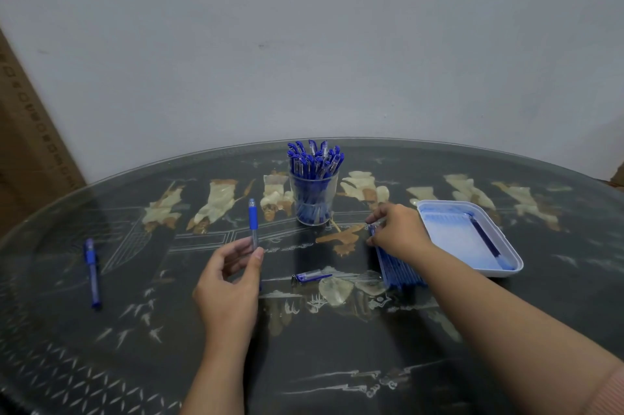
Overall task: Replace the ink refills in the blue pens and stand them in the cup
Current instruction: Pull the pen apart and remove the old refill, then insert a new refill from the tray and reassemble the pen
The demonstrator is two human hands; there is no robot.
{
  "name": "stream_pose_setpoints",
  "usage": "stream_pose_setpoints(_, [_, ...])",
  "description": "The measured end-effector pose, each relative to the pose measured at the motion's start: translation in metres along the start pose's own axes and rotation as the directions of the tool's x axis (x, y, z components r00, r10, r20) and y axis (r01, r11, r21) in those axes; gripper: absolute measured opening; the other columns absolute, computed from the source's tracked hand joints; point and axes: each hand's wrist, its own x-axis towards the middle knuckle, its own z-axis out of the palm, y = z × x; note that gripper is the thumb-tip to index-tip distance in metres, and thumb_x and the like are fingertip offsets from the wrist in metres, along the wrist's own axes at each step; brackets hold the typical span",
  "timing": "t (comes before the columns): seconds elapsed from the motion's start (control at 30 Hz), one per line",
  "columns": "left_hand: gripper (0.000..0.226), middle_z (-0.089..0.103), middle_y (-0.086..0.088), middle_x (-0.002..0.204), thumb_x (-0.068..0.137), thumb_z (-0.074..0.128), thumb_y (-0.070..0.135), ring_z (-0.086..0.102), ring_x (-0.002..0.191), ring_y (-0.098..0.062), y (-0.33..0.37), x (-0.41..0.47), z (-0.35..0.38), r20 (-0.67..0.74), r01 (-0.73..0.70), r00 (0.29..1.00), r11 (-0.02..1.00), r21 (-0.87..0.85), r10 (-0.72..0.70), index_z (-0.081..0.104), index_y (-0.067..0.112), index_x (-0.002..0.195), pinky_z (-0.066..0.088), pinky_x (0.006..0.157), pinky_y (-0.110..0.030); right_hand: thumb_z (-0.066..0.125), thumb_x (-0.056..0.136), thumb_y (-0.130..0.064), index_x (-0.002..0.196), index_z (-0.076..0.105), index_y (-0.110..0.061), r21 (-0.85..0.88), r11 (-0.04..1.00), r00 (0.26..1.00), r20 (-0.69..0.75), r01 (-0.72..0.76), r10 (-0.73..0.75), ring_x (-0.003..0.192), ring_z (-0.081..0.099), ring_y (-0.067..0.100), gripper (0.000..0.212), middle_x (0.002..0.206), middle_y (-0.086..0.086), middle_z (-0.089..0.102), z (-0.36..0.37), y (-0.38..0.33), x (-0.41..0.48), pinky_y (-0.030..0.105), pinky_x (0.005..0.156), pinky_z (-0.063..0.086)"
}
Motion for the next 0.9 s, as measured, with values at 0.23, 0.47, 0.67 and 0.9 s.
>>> stream_pose_setpoints(0.23, [0.021, 0.072, 0.006, 0.091, 0.082, 0.073, 0.003, 0.067, 0.08, 0.002, 0.001, 0.0, 0.0, 0.003, 0.001, 1.0, 1.0, 0.015, -0.001, 0.069, 0.02, 0.094, 0.054, 0.078, -0.018, 0.08, 0.074, -0.005, 0.089, 0.061, -0.025, 0.006, 1.0, 1.0, -0.014, 0.026, -0.026, 0.087, 0.058, 0.019, 0.03, 0.111, 0.011, 0.065, 0.002, 0.0, 0.0, 0.015, 0.053, 0.035])
stream_pose_setpoints(0.47, [0.022, 0.072, 0.006, 0.091, 0.082, 0.073, 0.003, 0.067, 0.08, 0.004, 0.002, -0.001, 0.0, 0.005, 0.017, 1.0, 1.0, 0.013, -0.017, 0.068, 0.023, 0.091, 0.053, 0.074, -0.011, 0.081, 0.071, -0.005, 0.085, 0.061, -0.026, 0.031, 0.999, 0.999, -0.038, 0.026, -0.025, 0.087, 0.06, 0.021, 0.032, 0.106, 0.011, 0.065, 0.008, 0.0, 0.0, 0.024, 0.069, 0.041])
stream_pose_setpoints(0.67, [0.021, 0.071, 0.006, 0.091, 0.082, 0.073, 0.003, 0.066, 0.079, 0.004, 0.004, -0.001, 0.0, 0.005, 0.02, 1.0, 1.0, 0.017, -0.02, 0.069, 0.021, 0.092, 0.052, 0.075, -0.008, 0.077, 0.075, -0.005, 0.087, 0.065, -0.022, 0.024, 0.999, 0.996, -0.081, 0.035, -0.032, 0.085, 0.057, 0.018, 0.024, 0.102, 0.008, 0.066, 0.009, 0.002, -0.001, 0.023, 0.07, 0.04])
stream_pose_setpoints(0.9, [0.023, 0.072, 0.007, 0.09, 0.082, 0.074, 0.005, 0.066, 0.081, 0.002, 0.004, -0.003, 0.0, 0.034, -0.002, 0.999, 0.998, 0.065, 0.0, 0.069, 0.026, 0.09, 0.05, 0.071, -0.008, 0.075, 0.079, -0.006, 0.088, 0.066, -0.02, 0.029, 0.999, 0.995, -0.088, 0.041, -0.039, 0.084, 0.06, 0.018, 0.019, 0.1, 0.009, 0.066, 0.012, 0.002, -0.002, 0.025, 0.07, 0.043])
